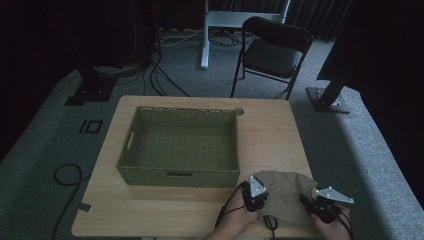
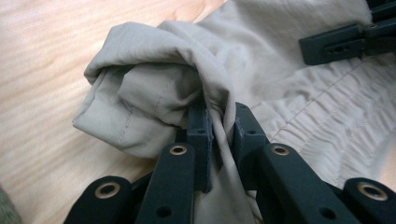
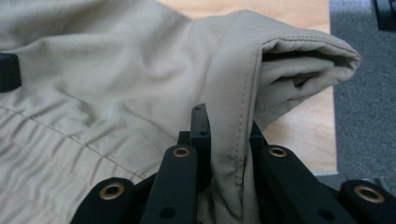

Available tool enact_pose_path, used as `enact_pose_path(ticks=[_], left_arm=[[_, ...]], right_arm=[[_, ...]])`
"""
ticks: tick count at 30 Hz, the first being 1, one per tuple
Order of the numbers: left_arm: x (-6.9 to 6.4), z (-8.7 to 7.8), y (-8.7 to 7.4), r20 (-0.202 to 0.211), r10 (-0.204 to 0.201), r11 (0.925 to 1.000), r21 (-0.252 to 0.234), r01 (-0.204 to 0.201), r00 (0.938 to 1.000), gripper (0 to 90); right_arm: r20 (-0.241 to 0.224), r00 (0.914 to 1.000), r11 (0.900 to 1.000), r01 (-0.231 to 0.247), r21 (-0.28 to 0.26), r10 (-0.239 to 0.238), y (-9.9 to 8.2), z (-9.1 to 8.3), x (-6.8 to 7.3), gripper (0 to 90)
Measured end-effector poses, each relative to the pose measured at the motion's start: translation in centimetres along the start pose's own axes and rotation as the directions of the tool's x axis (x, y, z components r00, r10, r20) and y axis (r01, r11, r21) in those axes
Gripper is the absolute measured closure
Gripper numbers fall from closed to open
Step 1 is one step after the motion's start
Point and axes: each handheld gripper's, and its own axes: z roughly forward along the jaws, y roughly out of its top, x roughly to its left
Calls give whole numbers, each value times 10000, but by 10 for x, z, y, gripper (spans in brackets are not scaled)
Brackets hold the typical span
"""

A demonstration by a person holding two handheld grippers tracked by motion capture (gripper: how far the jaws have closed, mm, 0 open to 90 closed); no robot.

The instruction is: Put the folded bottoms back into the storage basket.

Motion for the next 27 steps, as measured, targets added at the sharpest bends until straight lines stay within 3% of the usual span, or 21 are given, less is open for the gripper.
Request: enact_pose_path(ticks=[5, 17, 27], left_arm=[[2, -10, 14, 223, -141, 9992, -370, 149, 9997, 823], [11, -30, 46, 358, -57, 9955, -940, 91, 9993, 822], [28, -58, 80, 243, 50, 9883, -1528, -12, 9997, 822]], right_arm=[[-211, 9996, 9992, -183, -345, 175, 11, -14, -1, 820], [-600, 9979, 9937, -322, -1077, 258, 37, -38, 0, 822], [-716, 9974, 9835, -22, -1807, -109, 81, -54, 11, 822]])
